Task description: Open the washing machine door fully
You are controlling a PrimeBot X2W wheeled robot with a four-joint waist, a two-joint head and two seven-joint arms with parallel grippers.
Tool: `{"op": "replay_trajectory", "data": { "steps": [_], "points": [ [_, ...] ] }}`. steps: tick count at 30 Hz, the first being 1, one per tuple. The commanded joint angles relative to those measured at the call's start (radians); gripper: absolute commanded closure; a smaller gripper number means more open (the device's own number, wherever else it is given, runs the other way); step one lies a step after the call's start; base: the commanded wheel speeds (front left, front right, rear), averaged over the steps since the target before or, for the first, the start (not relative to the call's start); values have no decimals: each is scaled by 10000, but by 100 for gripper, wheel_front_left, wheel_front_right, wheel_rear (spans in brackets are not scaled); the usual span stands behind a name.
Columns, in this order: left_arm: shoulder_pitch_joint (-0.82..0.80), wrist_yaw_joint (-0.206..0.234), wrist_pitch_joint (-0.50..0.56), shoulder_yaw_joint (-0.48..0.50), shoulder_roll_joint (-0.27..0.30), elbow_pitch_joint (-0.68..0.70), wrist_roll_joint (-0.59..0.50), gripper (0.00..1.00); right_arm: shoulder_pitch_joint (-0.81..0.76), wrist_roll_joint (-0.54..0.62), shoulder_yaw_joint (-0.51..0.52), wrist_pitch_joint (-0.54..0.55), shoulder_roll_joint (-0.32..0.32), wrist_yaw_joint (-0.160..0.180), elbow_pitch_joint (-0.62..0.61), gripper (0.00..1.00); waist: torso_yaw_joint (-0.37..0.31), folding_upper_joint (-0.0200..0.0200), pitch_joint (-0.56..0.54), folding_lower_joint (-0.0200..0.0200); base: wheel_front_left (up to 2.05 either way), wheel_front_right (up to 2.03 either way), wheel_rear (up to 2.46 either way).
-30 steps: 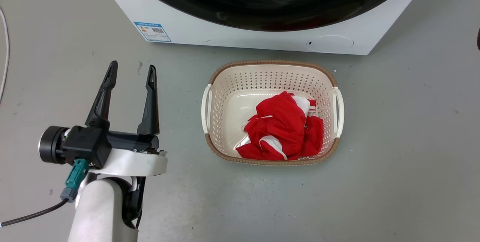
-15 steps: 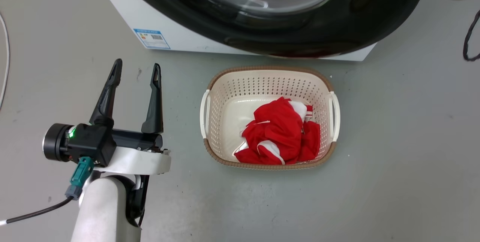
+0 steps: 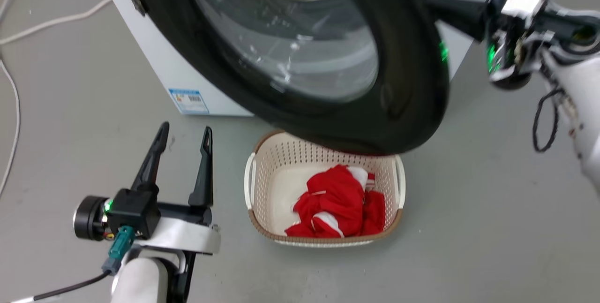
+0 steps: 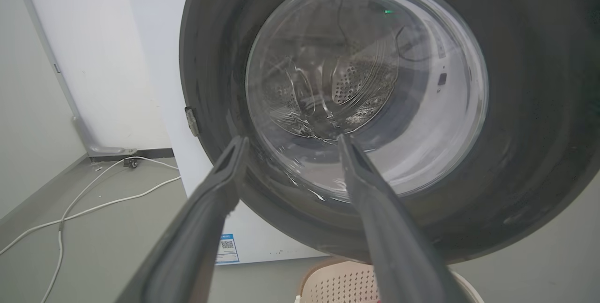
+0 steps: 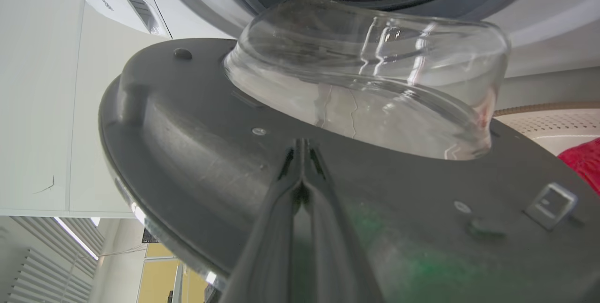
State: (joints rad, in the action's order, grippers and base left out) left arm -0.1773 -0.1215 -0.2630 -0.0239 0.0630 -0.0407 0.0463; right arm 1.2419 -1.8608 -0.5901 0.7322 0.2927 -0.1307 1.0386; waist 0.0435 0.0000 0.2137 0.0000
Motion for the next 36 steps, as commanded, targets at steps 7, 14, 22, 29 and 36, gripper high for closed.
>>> {"op": "replay_trajectory", "data": {
  "steps": [7,14,22,29,36],
  "points": [
    [673,110,-24,-102,-43,-159,-45,0,-1545,-368,-275,675,-398,-2,-1353,100,-109,0,-933,0,0,0,0],
    [861,155,-24,-237,-68,-267,-15,0,-2359,-657,-416,731,-465,0,-2141,100,56,0,-1221,0,0,0,0],
    [1030,199,-24,-425,-94,-339,8,0,-3126,-1027,-792,608,-751,0,-3096,100,273,0,-1480,0,0,0,0],
    [1115,255,-24,-509,-107,-392,85,0,-3644,-1323,-1333,526,-852,0,-3912,100,369,0,-1611,0,0,0,0],
    [1198,372,-23,-466,-115,-362,145,0,-4032,-1581,-1580,-159,-680,0,-4667,100,268,0,-1669,0,0,0,0]
  ]
}}
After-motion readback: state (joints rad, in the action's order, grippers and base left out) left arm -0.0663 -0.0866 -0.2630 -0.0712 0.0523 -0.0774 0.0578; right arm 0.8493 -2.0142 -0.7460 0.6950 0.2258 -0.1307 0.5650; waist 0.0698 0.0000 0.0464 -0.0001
